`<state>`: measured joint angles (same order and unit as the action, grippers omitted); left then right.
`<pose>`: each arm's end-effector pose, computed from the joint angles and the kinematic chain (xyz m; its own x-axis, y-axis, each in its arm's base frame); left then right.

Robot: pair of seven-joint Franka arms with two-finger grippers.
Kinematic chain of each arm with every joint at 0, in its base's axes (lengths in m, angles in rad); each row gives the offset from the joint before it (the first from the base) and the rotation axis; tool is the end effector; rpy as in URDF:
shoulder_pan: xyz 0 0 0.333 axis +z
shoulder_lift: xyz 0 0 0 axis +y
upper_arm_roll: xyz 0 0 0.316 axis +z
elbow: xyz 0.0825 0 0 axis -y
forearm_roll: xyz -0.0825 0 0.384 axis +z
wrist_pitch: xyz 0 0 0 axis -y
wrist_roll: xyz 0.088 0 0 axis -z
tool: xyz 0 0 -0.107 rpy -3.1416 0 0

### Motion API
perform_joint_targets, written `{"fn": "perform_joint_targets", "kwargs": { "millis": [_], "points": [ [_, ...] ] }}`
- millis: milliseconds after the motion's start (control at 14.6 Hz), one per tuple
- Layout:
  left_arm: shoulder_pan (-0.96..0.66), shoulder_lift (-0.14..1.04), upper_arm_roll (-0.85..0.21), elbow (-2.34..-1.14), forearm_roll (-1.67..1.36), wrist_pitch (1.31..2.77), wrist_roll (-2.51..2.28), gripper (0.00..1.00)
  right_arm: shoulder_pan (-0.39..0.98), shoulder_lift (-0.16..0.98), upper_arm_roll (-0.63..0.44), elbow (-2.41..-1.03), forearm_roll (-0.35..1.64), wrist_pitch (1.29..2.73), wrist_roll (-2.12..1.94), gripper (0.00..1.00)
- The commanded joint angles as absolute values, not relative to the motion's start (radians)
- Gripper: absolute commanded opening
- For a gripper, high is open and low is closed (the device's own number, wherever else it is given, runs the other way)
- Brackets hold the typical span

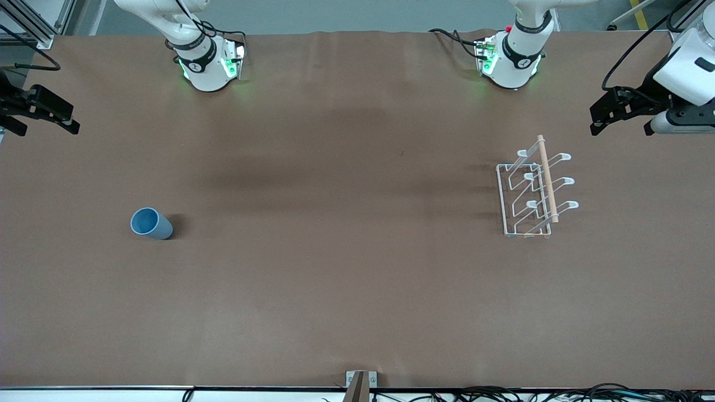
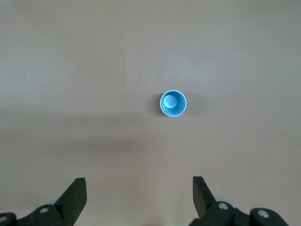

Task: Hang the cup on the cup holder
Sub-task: 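Move the right gripper down toward the light blue cup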

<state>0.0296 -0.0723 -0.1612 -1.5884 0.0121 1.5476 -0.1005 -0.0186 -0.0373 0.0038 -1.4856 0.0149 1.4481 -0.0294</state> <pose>0.5251 -0.0717 0.6528 0.9990 -0.0307 0.0328 -0.0301 -0.9993 -0.0205 0.5296 -0.0060 0.6737 0.9999 0.0164 0.0002 0.0164 -0.9998 -0.0146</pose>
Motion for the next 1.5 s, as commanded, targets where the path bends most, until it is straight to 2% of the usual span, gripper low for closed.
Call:
{"fn": "perform_joint_targets", "kwargs": {
  "millis": [0,547,821,1231,1436],
  "points": [
    [0.035,-0.063,-0.161,-1.568,0.015,1.537,-0.101,1.00,-0.029,-0.052,0.009,-1.494,0.014,1.450,-0.041,0.99],
    [0.037,-0.063,-0.155,-1.562,0.015,1.537,-0.097,1.00,-0.044,-0.037,0.008,-1.508,0.015,1.479,-0.041,0.99],
    [0.040,-0.058,-0.156,-1.562,0.015,1.537,-0.100,1.00,-0.109,0.011,0.008,-1.618,0.018,1.632,-0.051,0.99],
    [0.038,-0.051,-0.156,-1.562,0.012,1.537,-0.092,1.00,-0.146,0.165,0.006,-1.729,0.015,1.856,-0.095,0.97],
    [0.037,-0.051,-0.156,-1.562,0.009,1.537,-0.104,1.00,-0.173,0.198,0.006,-1.822,0.014,1.974,-0.103,0.97]
  ]
}}
